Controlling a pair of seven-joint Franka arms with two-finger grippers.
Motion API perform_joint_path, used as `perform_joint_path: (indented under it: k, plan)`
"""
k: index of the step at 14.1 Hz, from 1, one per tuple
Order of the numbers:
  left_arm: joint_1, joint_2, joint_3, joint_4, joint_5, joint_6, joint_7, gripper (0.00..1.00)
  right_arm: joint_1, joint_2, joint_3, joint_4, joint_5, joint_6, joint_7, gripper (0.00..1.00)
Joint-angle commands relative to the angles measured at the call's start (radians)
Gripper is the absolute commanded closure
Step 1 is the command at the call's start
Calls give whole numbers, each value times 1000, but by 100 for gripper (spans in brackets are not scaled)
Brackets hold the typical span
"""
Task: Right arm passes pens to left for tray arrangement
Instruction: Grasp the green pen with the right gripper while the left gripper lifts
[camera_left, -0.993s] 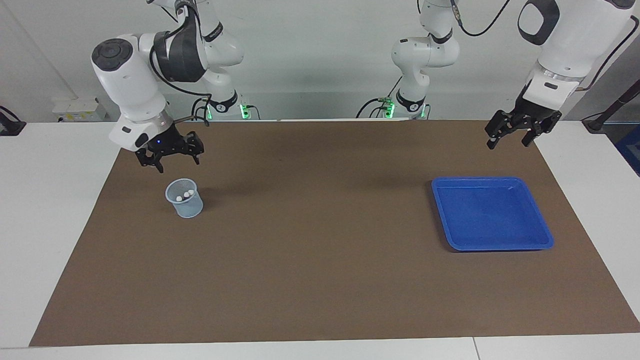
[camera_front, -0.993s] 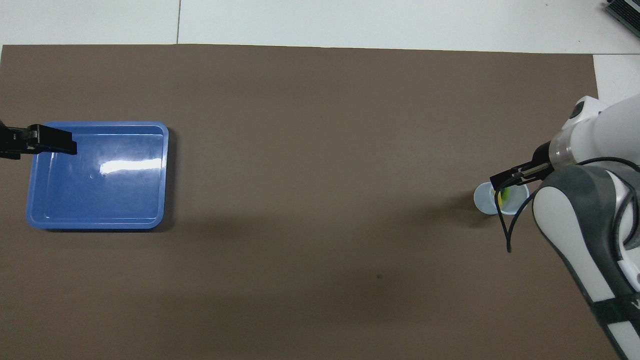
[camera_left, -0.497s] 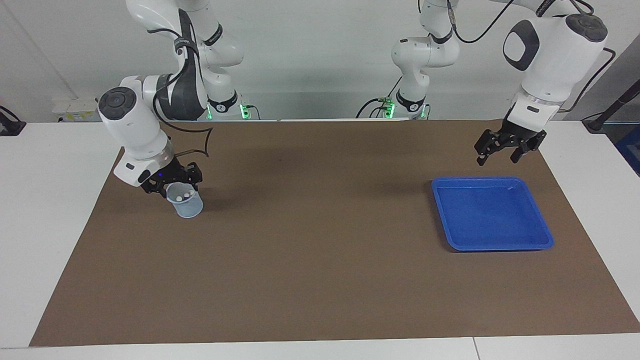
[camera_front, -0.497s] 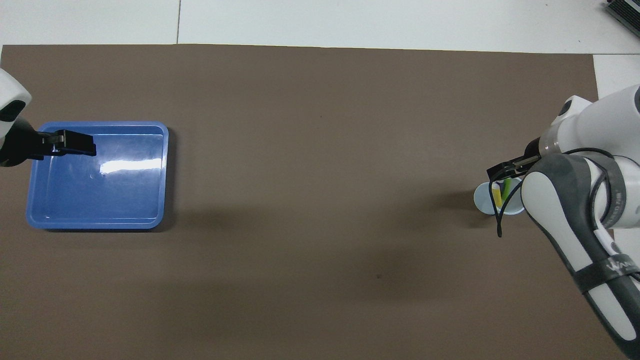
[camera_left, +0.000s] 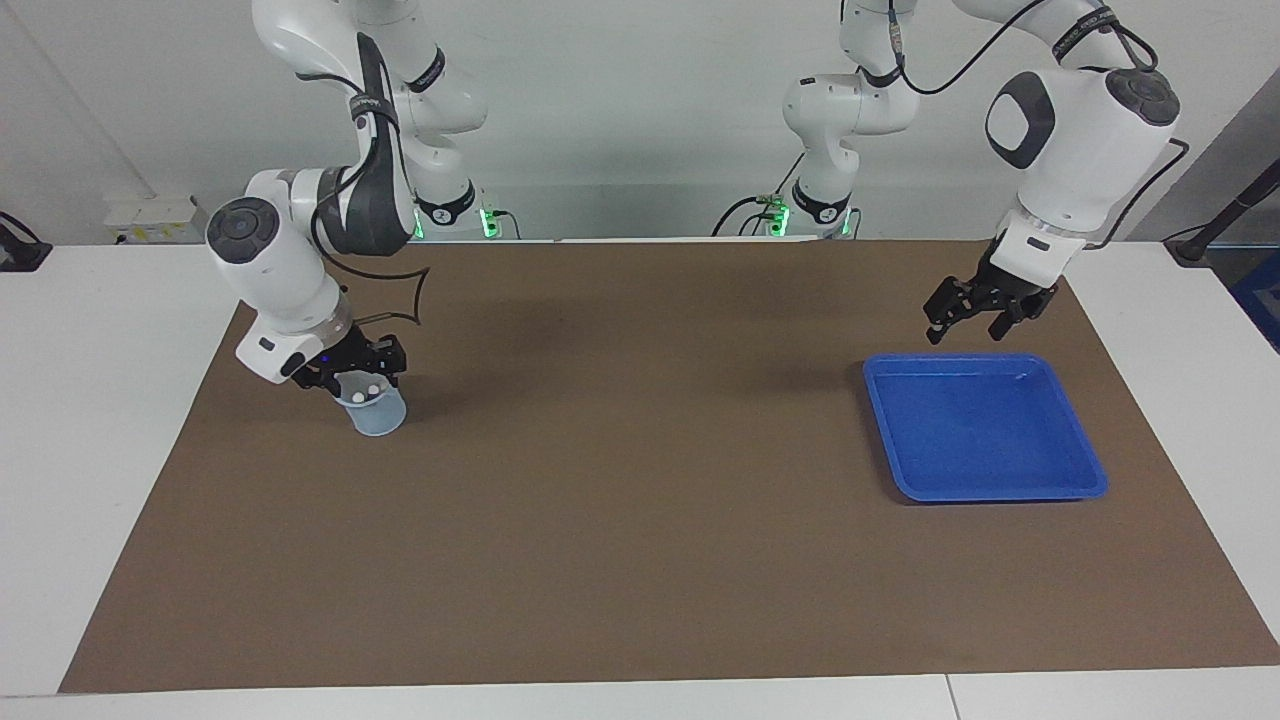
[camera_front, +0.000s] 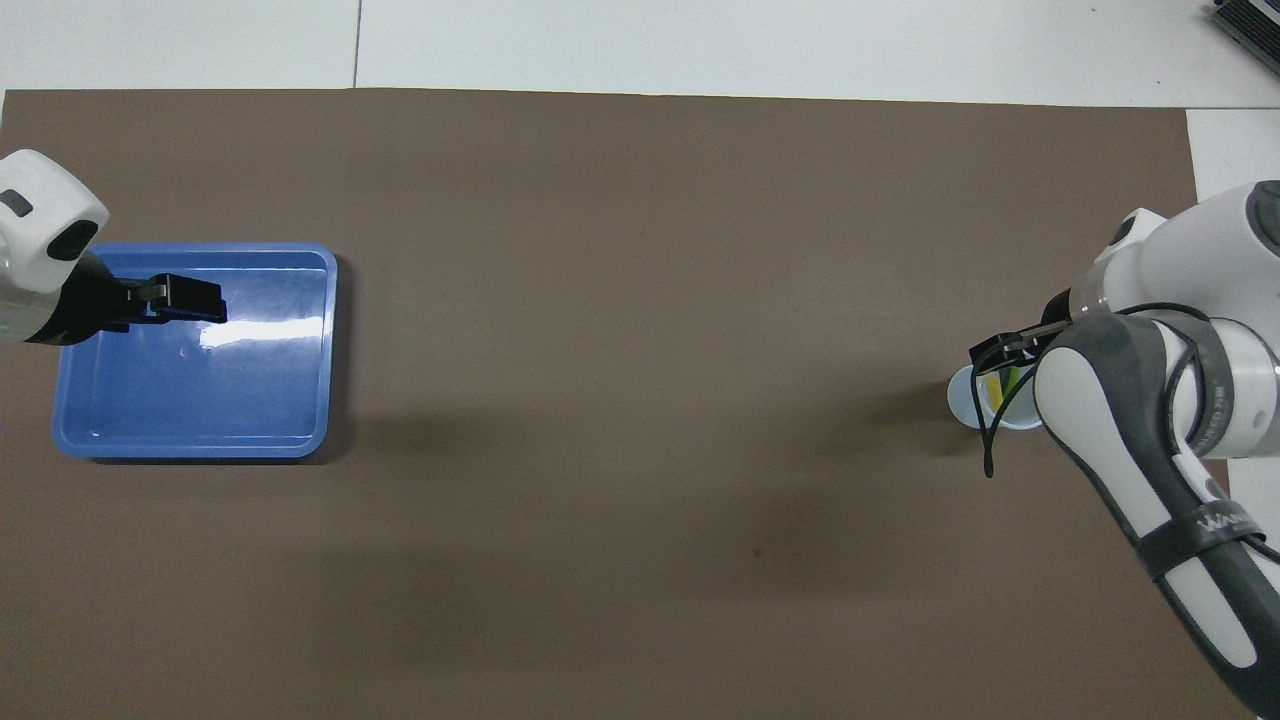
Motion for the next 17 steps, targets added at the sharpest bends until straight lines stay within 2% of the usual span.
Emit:
perform_joint_path:
  k: [1,2,5,7,14,17]
  plan:
    - [-13,-56,6,-74,-91,51,-93,0,-7,-10,7,-22,4,27,15,27]
    - [-14,-56,6,-80,-139,60,-151,0,-7,-8,7,-24,6,28,15,29]
    - [-57,-62,1,-94,-143,77,-241,0,-7,-11,7,-38,11,29,15,39]
    - [-76,-62,1,-94,-144,77,-253,0,-8,-15,7,-41,11,29,17,50]
    - [-97,-62,1,-94,-236,72,-255,0,-27,-18,7,-28,11,-20,4,100]
    - [-97,-62,1,-90,-242,38,-255,0,-31,-18,7,10,11,-77,-5,100]
